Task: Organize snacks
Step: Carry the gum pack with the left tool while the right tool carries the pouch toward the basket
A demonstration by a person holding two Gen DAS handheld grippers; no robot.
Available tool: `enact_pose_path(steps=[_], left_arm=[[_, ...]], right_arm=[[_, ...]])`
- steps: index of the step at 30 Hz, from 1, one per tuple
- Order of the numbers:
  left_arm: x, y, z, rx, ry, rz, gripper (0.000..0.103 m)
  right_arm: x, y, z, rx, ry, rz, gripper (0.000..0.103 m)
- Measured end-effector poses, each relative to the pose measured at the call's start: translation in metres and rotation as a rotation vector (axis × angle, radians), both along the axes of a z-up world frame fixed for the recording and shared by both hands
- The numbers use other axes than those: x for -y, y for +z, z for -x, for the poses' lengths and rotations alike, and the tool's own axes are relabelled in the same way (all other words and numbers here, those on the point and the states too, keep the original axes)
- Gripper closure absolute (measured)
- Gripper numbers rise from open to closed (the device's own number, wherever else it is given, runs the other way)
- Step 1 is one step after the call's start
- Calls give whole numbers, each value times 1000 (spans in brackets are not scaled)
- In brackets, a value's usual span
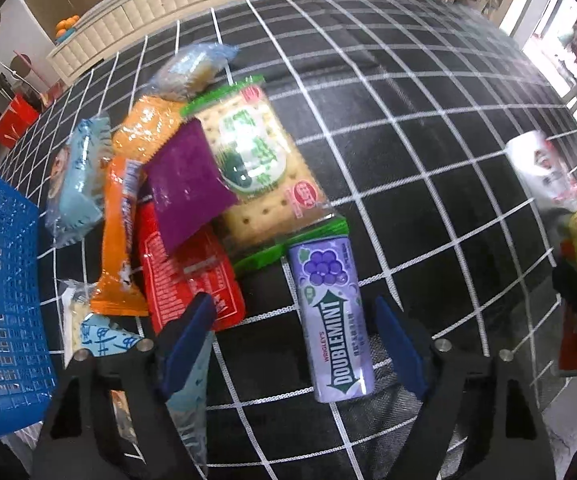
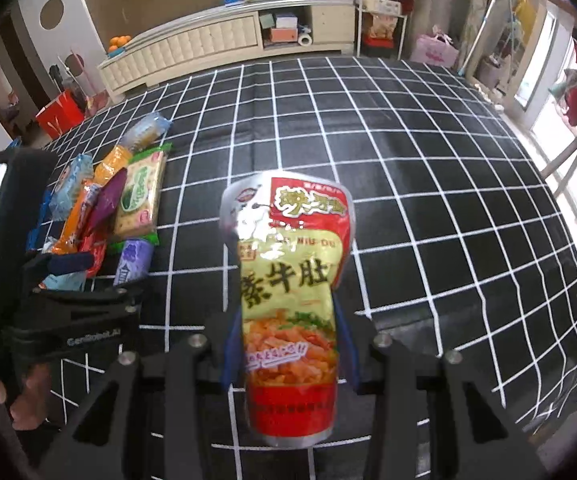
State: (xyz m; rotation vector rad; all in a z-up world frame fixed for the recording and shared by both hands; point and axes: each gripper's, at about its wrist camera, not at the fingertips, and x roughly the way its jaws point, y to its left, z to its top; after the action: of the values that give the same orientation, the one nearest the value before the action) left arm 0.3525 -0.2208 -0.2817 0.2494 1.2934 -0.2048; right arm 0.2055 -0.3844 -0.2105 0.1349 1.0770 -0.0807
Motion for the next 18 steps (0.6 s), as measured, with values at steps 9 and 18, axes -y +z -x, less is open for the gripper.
enact_pose_path(steps=[9, 18], left_arm=[[2, 6, 16, -21, -22, 70, 74], [-23, 31, 68, 1, -22, 125, 75]], right_arm=[[0, 2, 7, 1, 0, -13, 58], [-20, 17, 20, -5, 14, -36, 58]])
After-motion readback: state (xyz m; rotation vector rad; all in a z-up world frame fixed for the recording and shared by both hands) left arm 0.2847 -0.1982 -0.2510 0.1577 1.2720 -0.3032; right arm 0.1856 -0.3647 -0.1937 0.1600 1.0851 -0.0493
